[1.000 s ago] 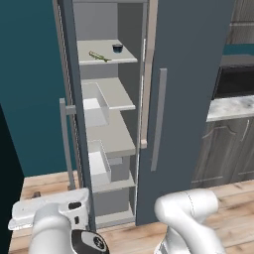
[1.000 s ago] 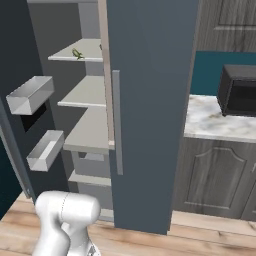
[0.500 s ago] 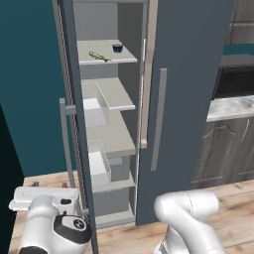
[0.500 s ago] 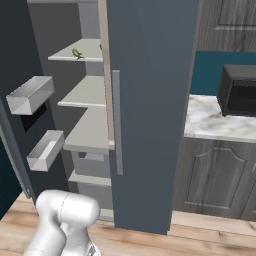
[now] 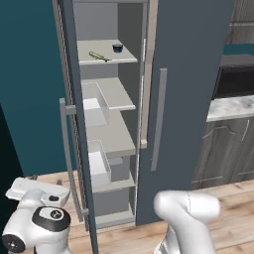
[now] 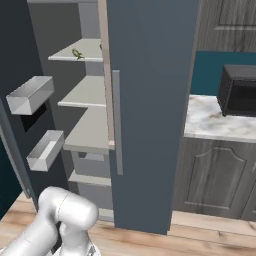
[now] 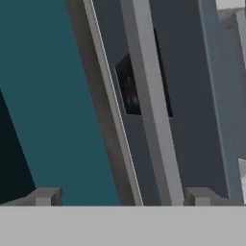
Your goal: There's a fish in the fridge that needs to be moved to the freezer for freezing. Pick up the fish from the fridge, place it on any shelf in the freezer, and close the fridge and freezer doors when done.
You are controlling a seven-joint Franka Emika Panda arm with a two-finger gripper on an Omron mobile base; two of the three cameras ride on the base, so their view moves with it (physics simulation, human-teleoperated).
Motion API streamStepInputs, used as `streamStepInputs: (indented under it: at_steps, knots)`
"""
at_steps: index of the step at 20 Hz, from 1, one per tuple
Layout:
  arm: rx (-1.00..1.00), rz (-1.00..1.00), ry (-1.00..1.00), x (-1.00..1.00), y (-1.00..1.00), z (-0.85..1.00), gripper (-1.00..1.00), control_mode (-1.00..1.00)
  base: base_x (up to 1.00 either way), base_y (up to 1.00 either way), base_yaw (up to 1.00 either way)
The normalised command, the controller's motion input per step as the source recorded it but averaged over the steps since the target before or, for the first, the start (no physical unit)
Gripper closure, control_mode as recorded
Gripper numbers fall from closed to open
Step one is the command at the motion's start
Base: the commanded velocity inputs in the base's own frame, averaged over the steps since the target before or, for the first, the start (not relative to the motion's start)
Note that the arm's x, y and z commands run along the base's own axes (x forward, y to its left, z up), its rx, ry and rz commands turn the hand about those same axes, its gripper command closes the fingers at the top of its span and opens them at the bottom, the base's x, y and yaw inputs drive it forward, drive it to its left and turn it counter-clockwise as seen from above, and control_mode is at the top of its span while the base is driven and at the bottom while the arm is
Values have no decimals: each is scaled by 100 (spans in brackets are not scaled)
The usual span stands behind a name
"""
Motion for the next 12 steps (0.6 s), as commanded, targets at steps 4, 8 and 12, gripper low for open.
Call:
streamStepInputs:
  at_steps: [4,8,12]
  knots:
    - [0,-12,7,68,0,0,-100,-100,0,0,0]
    - [0,-6,10,91,0,-6,-100,-100,0,0,0]
    - [0,-1,9,96,0,-25,-100,-100,0,0,0]
